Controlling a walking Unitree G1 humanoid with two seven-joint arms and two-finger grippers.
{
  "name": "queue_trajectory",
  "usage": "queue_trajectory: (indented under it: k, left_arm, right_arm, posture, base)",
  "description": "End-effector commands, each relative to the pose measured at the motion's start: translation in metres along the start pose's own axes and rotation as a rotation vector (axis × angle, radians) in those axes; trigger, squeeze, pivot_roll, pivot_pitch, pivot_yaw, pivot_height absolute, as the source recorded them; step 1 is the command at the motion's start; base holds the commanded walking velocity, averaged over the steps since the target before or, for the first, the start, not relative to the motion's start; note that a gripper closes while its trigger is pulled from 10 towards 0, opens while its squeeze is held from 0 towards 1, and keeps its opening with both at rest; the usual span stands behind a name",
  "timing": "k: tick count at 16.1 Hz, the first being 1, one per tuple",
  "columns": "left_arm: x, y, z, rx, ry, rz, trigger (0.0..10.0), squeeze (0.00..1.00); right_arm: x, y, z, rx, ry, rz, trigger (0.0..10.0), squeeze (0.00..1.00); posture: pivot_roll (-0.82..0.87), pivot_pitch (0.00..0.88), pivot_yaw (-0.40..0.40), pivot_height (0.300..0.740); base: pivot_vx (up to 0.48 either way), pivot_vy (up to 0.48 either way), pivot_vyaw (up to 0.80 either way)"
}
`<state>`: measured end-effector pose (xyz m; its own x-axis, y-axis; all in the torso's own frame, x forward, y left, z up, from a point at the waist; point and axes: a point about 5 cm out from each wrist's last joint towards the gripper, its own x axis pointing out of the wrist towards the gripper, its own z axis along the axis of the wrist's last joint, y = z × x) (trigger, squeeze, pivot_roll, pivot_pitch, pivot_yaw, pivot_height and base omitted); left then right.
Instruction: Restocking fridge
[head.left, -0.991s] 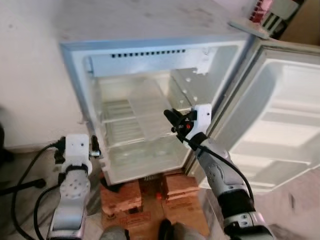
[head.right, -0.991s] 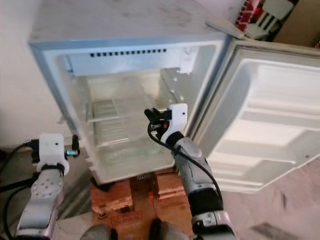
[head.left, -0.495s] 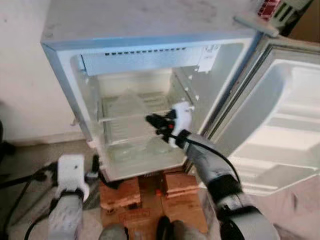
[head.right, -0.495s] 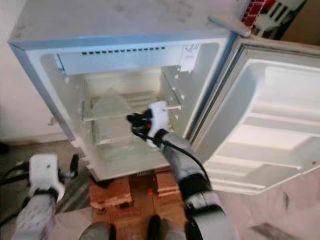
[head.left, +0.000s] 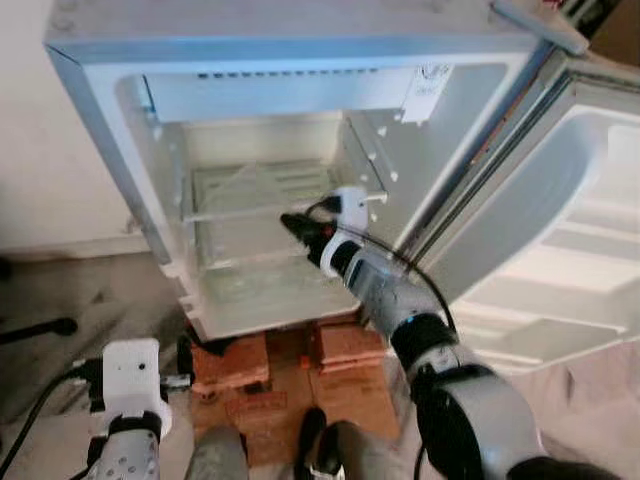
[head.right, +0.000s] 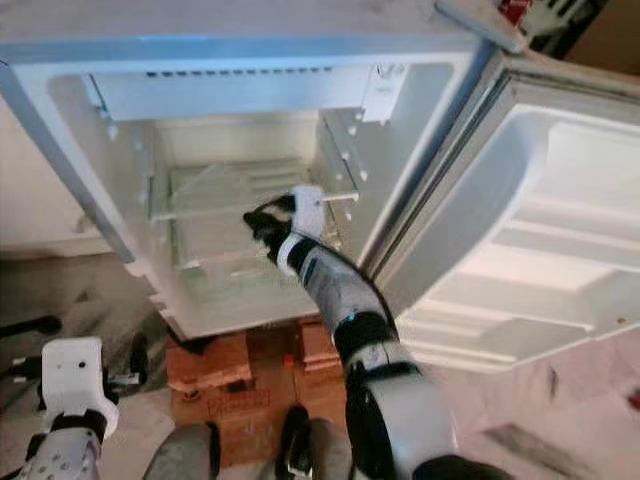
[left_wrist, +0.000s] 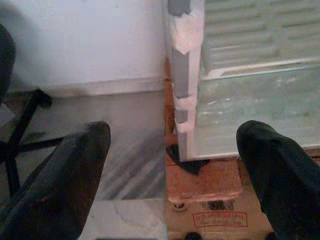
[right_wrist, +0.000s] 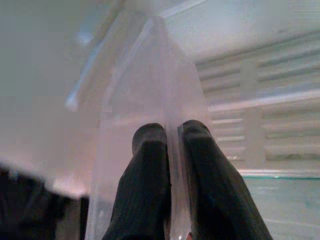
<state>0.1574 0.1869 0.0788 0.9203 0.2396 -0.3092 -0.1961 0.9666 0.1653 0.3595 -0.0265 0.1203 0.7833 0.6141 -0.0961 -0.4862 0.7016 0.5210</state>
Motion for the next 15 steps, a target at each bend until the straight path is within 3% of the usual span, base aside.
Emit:
queue_trajectory:
  k: [1, 6, 7, 9, 11, 15]
  left_arm:
    - [-0.006, -0.001, 0.002, 0.003, 0.009, 0.000, 10.0, 0.00]
    - [-0.023, 0.000, 0.004, -0.012, 0.031, 0.035, 10.0, 0.00]
    - [-0.034, -0.001, 0.001, -0.021, 0.052, 0.047, 10.0, 0.00]
    - [-0.043, -0.002, -0.001, -0.028, 0.070, 0.054, 10.0, 0.00]
    - [-0.053, -0.002, -0.002, -0.036, 0.095, 0.073, 10.0, 0.00]
    - [-0.058, -0.002, -0.001, -0.045, 0.107, 0.092, 10.0, 0.00]
  right_arm:
    - [0.021, 0.042, -0.012, 0.119, 0.014, 0.049, 10.0, 0.00]
    - [0.034, 0.068, -0.011, 0.229, 0.002, 0.036, 10.0, 0.00]
    - [0.036, 0.074, -0.011, 0.249, 0.008, 0.053, 10.0, 0.00]
    - [0.037, 0.079, -0.012, 0.251, 0.014, 0.070, 10.0, 0.00]
    - [0.041, 0.094, -0.011, 0.278, 0.033, 0.124, 10.0, 0.00]
    - [0.049, 0.121, 0.001, 0.249, -0.006, 0.182, 10.0, 0.00]
  posture:
    - [0.35, 0.266, -0.170, 0.740]
    - [0.38, 0.324, -0.201, 0.740]
    - [0.40, 0.355, -0.215, 0.740]
    - [0.41, 0.376, -0.225, 0.740]
    - [0.42, 0.404, -0.243, 0.740]
    - [0.44, 0.418, -0.261, 0.740]
  base:
    - [0.000, 0.000, 0.00]
    - [0.000, 0.000, 0.00]
    - [0.000, 0.000, 0.00]
    - [0.000, 0.000, 0.00]
    - [0.000, 0.000, 0.00]
    - [0.000, 0.000, 0.00]
